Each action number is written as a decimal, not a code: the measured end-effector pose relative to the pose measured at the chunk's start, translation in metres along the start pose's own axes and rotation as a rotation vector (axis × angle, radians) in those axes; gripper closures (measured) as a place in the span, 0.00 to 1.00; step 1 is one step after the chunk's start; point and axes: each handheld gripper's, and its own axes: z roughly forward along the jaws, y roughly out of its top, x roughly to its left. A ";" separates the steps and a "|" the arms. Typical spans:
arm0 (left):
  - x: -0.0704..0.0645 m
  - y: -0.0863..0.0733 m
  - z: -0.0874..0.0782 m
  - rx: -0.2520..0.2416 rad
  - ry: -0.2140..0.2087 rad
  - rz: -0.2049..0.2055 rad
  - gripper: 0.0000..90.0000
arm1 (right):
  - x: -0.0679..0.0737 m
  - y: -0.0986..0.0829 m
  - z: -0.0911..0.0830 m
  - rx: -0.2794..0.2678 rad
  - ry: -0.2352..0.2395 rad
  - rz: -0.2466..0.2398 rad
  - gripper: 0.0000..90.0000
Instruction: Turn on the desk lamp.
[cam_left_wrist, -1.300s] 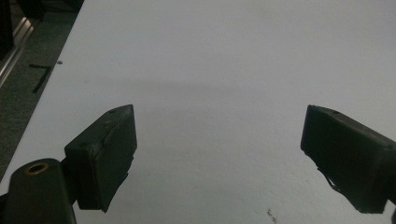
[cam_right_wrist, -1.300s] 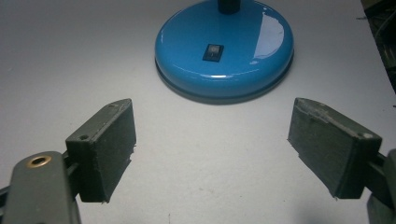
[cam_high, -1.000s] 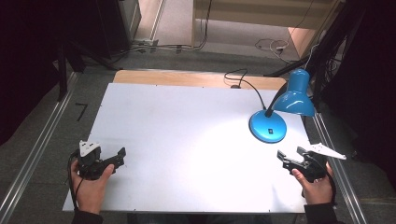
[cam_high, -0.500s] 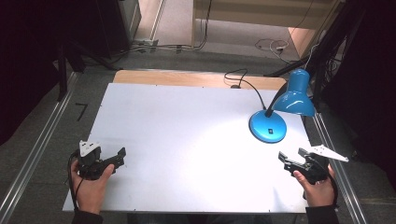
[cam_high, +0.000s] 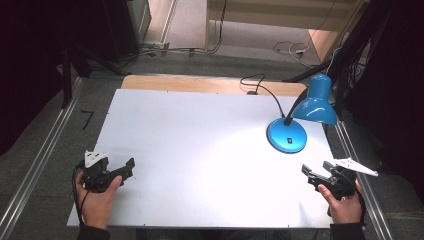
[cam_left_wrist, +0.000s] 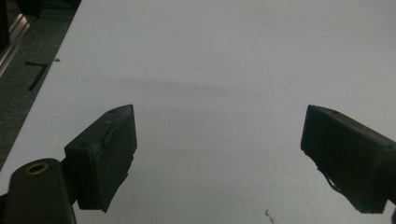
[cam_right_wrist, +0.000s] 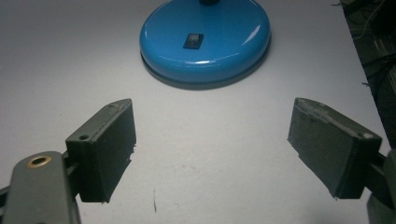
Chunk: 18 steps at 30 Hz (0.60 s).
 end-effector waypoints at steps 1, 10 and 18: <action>0.000 0.000 -0.001 -0.004 -0.001 -0.003 0.13 | 0.000 0.000 -0.001 -0.001 -0.001 -0.001 0.15; 0.000 0.000 -0.001 -0.005 -0.002 -0.004 0.13 | -0.003 -0.004 -0.006 -0.004 -0.008 0.006 0.15; 0.000 0.000 -0.001 -0.003 -0.009 -0.009 0.13 | -0.004 -0.005 -0.008 -0.005 -0.013 0.010 0.15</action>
